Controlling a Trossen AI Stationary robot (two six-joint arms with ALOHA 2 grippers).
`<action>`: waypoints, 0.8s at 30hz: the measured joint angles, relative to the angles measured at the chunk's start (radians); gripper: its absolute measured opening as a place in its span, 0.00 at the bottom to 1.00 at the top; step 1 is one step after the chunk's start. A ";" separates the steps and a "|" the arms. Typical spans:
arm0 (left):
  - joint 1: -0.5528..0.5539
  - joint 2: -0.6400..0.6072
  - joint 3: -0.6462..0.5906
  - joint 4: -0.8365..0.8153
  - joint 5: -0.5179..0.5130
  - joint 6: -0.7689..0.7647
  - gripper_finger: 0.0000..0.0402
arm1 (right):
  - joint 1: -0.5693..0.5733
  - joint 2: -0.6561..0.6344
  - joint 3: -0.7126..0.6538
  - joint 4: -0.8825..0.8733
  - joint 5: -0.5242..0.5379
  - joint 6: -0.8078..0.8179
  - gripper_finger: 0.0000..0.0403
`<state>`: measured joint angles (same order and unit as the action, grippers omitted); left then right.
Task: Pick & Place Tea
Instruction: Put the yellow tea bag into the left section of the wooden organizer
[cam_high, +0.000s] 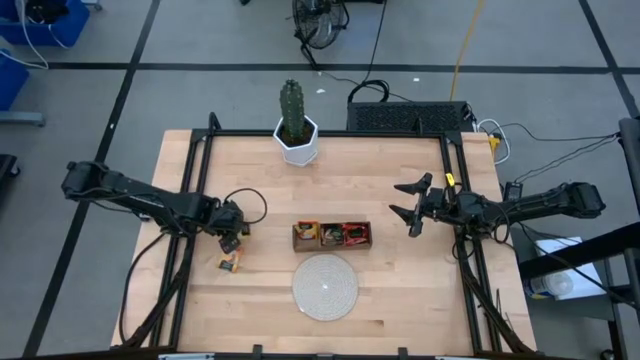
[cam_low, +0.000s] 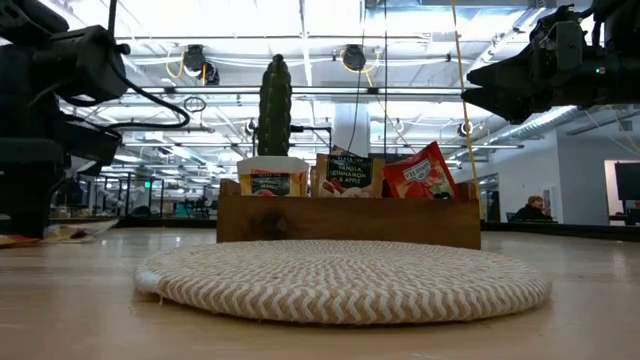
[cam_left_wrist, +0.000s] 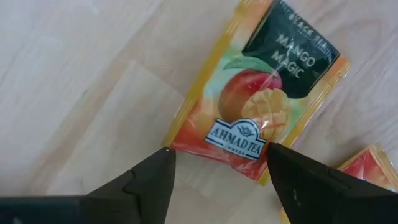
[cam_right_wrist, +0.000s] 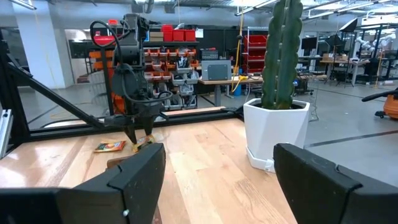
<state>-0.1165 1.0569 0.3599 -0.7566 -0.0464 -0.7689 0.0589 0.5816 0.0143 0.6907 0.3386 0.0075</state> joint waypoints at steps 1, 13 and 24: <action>0.000 0.000 0.000 0.001 -0.004 0.000 0.63 | 0.000 0.000 0.000 0.000 0.000 0.000 0.69; -0.017 0.005 0.098 -0.109 -0.016 0.137 0.63 | 0.000 0.000 0.000 0.000 0.000 0.000 0.70; -0.031 0.005 0.119 -0.048 -0.074 0.271 0.63 | 0.000 0.000 0.000 0.000 0.000 0.000 0.69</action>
<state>-0.1474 1.0615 0.4793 -0.8050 -0.1204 -0.4980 0.0588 0.5816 0.0143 0.6907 0.3384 0.0078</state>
